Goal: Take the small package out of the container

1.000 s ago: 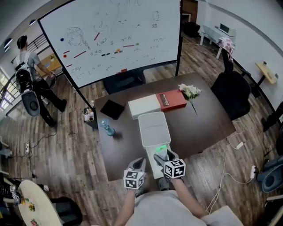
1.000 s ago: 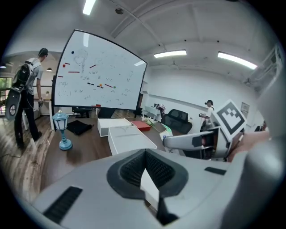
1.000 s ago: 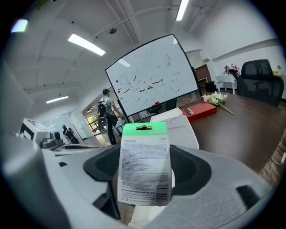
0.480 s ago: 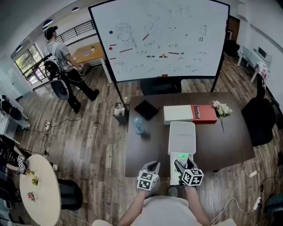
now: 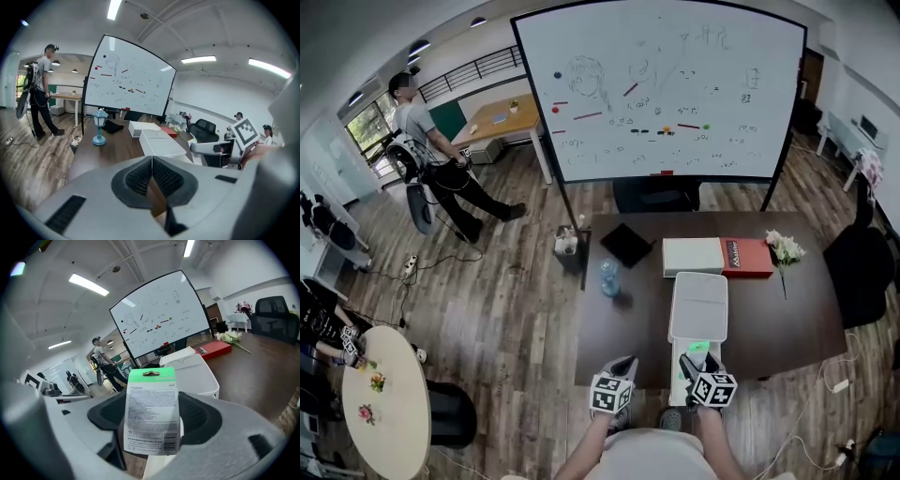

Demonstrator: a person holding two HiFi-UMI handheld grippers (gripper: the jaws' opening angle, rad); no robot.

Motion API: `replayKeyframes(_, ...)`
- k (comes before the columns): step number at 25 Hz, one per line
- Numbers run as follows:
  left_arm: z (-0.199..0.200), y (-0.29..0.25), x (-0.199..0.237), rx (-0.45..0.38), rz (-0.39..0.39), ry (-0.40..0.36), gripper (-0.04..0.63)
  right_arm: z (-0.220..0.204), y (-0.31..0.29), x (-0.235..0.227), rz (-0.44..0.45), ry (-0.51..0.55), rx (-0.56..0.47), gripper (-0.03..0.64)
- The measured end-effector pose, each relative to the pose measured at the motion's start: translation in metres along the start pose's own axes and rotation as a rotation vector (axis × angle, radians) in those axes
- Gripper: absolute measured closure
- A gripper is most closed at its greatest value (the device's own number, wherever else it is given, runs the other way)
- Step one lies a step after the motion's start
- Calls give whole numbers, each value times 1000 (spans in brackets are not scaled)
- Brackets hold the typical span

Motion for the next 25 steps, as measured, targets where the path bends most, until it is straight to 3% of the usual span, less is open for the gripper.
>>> replayKeyframes(16, -18, 5, 19, 30, 1, 71, 591, -5, -13, 14, -11, 8, 17, 270)
replayKeyframes(25, -9, 2, 21, 24, -2, 61, 591, 2, -14, 13, -6, 37, 3, 270)
Point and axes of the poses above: the fingertips, and each gripper's own axes: y backward along the fingers, x to its left, z out of its top, the point moved 6 cm from there along y, backward along the fingers, and after that the axes turned 13 degrees about x, right-handed, at the moved point
